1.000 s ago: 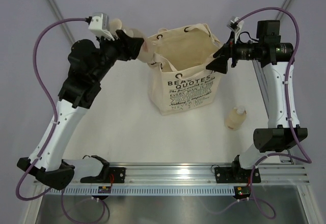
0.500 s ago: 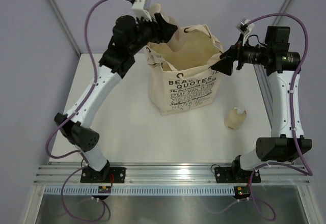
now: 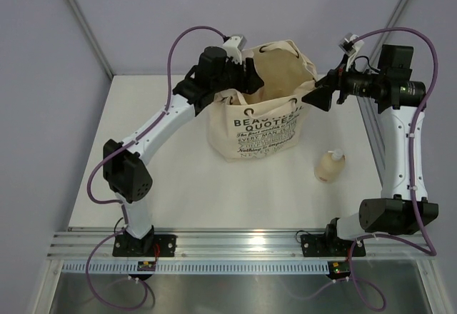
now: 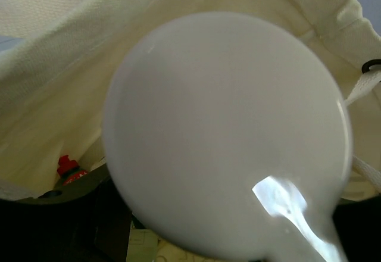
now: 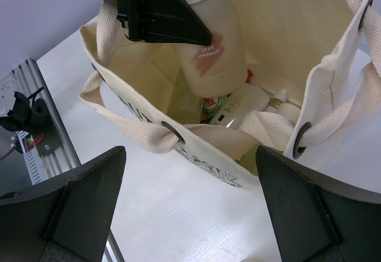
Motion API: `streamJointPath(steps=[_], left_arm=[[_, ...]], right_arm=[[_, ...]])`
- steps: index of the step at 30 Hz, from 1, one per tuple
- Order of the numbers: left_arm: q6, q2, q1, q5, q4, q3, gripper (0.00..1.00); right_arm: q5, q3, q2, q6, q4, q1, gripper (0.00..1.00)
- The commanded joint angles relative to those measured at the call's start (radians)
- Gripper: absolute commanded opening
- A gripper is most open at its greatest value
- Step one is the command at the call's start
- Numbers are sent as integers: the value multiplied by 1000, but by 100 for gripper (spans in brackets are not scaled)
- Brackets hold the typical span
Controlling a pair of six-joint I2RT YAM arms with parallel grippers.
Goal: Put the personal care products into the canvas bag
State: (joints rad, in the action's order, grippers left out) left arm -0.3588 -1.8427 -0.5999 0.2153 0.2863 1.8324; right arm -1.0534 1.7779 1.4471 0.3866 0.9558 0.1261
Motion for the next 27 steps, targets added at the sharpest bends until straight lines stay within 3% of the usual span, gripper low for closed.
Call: streamJointPath(steps=[1, 2, 6, 12, 18, 27], left_arm=[[17, 57, 2, 55, -47, -12, 47], [23, 59, 2, 56, -42, -12, 57], [63, 79, 0, 50, -24, -7, 80], [141, 155, 2, 52, -16, -8, 95], [210, 249, 3, 35, -4, -42, 99], [277, 476, 17, -56, -33, -223, 99]], right_arm=[[153, -47, 25, 78, 95, 13, 100], [168, -60, 30, 93, 112, 14, 100], [272, -107, 24, 169, 168, 14, 99], [435, -187, -28, 279, 238, 14, 100], [490, -248, -85, 285, 242, 14, 99], [130, -100, -198, 101, 121, 38, 99]])
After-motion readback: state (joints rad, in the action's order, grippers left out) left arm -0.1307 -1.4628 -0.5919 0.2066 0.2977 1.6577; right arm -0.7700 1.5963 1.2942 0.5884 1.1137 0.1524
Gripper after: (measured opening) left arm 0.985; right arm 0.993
